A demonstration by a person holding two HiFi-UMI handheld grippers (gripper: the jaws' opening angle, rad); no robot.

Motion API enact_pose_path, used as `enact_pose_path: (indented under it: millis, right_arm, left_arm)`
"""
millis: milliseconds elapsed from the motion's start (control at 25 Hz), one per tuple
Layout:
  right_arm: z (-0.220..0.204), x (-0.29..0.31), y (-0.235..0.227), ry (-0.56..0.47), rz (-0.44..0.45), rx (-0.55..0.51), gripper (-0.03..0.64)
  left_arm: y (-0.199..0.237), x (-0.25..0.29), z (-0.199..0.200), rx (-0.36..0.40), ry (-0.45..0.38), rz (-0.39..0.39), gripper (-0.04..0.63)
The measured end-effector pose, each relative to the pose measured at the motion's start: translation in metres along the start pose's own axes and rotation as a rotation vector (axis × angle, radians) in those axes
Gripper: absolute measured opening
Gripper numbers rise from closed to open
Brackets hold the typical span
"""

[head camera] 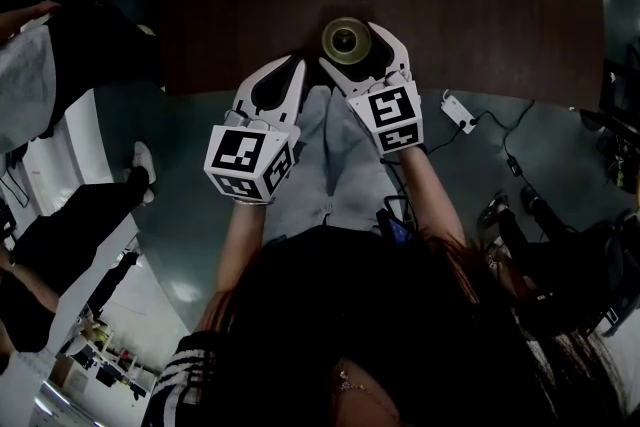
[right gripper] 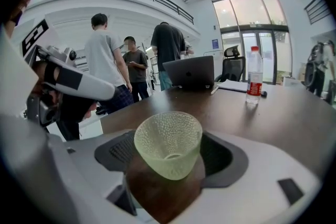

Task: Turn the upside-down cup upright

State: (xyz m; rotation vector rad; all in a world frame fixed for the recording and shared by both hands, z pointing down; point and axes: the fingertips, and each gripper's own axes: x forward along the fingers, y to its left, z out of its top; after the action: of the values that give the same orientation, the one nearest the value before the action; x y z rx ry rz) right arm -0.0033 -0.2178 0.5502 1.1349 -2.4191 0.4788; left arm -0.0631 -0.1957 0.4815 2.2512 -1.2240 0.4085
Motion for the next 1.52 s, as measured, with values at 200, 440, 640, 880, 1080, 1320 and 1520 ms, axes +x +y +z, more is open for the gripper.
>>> enact_pose_path:
  millis: [200, 440, 640, 880, 1080, 1320, 1520]
  right_arm:
    - [0.003, 0.002, -0.005, 0.008, -0.013, 0.014, 0.383]
    - [0.012, -0.007, -0.006, -0.007, -0.032, 0.034, 0.383]
    - [0.026, -0.011, -0.009, -0.031, -0.039, 0.042, 0.383]
    - [0.047, -0.023, -0.006, -0.05, -0.036, 0.037, 0.383]
    - [0.066, -0.032, 0.0, -0.078, -0.04, 0.034, 0.383]
    - [0.091, -0.044, 0.001, -0.116, -0.055, 0.015, 0.383]
    - [0.111, -0.052, 0.007, -0.155, -0.046, -0.014, 0.383]
  left_arm:
    - [0.003, 0.003, 0.005, 0.002, 0.0, -0.008, 0.02]
    - [0.004, -0.003, 0.011, 0.005, -0.015, -0.019, 0.02]
    - [0.009, -0.006, 0.02, 0.017, -0.034, -0.023, 0.02]
    - [0.008, -0.013, 0.034, 0.026, -0.061, -0.029, 0.02]
    - [0.01, -0.018, 0.043, 0.034, -0.088, -0.039, 0.02]
    - [0.008, -0.025, 0.061, 0.049, -0.13, -0.052, 0.02]
    - [0.01, -0.029, 0.079, 0.058, -0.173, -0.053, 0.02]
